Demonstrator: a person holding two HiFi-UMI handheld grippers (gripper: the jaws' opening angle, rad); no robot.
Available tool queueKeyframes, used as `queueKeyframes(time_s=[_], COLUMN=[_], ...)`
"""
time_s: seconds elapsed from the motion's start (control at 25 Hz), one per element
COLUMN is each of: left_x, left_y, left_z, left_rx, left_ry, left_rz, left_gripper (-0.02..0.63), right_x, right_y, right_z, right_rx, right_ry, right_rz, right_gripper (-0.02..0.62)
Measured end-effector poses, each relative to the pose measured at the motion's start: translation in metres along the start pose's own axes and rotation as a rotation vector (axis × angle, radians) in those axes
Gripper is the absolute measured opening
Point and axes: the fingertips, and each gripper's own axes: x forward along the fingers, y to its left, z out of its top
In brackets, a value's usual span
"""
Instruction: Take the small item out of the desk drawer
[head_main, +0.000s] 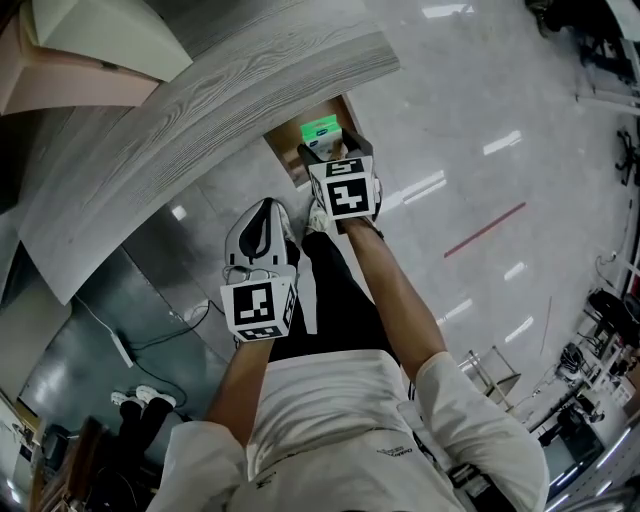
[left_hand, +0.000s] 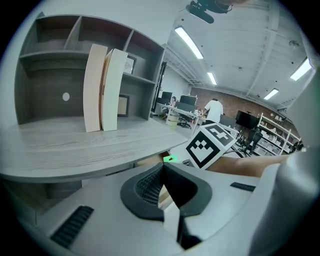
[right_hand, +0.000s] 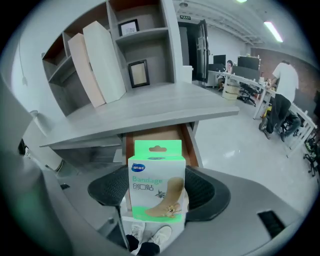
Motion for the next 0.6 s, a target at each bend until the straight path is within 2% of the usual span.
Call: queueKeyframes(time_s=[0.6], left_x=[-0.039], left_y=[-0.017], left_z=[0.064], left_rx=[0.075], left_ry=[-0.071], left_rz=[-0.007], left_gripper=[0.015], right_x=[-0.101], right_y=[0.013], right_z=[0.047], right_rx=[-0.001], right_ry=[-0.178], right_rz=[-0.008], right_gripper=[0.374])
